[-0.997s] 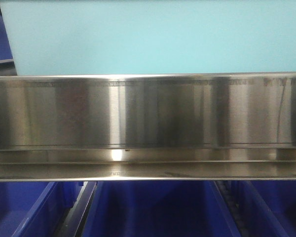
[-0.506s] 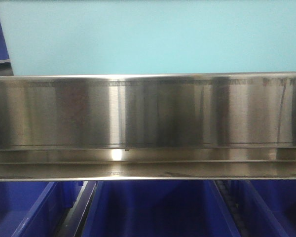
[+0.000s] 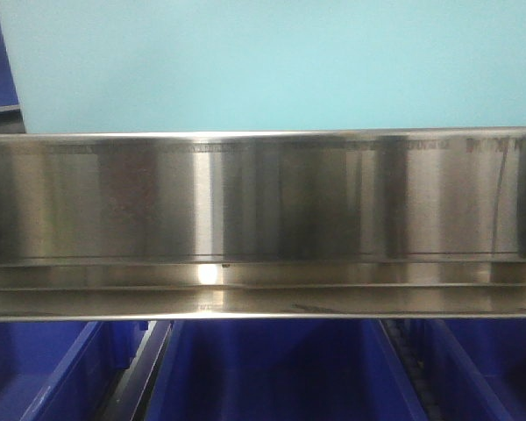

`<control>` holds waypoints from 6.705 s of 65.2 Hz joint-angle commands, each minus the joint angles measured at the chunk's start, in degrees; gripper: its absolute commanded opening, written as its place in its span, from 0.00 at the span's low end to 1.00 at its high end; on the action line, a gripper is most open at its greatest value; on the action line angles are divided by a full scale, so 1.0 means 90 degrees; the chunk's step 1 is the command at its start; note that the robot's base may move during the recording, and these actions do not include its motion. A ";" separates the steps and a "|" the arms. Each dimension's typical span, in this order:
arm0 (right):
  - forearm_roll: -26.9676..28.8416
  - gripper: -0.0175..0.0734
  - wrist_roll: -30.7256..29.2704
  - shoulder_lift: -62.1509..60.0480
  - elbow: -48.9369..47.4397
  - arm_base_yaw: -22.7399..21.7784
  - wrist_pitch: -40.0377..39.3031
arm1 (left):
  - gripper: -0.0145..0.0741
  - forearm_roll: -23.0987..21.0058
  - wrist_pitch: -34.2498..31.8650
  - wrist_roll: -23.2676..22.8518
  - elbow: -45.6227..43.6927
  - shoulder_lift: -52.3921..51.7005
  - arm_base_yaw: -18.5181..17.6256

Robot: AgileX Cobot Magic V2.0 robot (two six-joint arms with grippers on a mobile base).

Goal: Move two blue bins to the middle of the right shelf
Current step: 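Lift the teal bin up off the roller shelf with both grippers, then pull the held teal bin back toward the robot, clear of the shelf, then turn and drive away from the shelf holding the teal bin in both grippers, then drive along the aisle toward the blue-bin shelf carrying the teal bin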

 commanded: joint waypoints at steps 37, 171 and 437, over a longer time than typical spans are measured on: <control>-0.0103 0.03 -0.0105 -0.0711 -0.2416 -0.0004 -0.0558 | 0.04 -0.0119 -0.0193 0.0053 -0.2272 -0.0744 -0.0031; -0.0103 0.03 -0.0105 -0.0670 -0.2447 -0.0004 -0.0891 | 0.04 -0.0071 -0.0202 0.0053 -0.2272 -0.0744 -0.0031; -0.0103 0.03 -0.0105 -0.0670 -0.2447 -0.0004 -0.0904 | 0.04 -0.0071 -0.0215 0.0053 -0.2272 -0.0744 -0.0031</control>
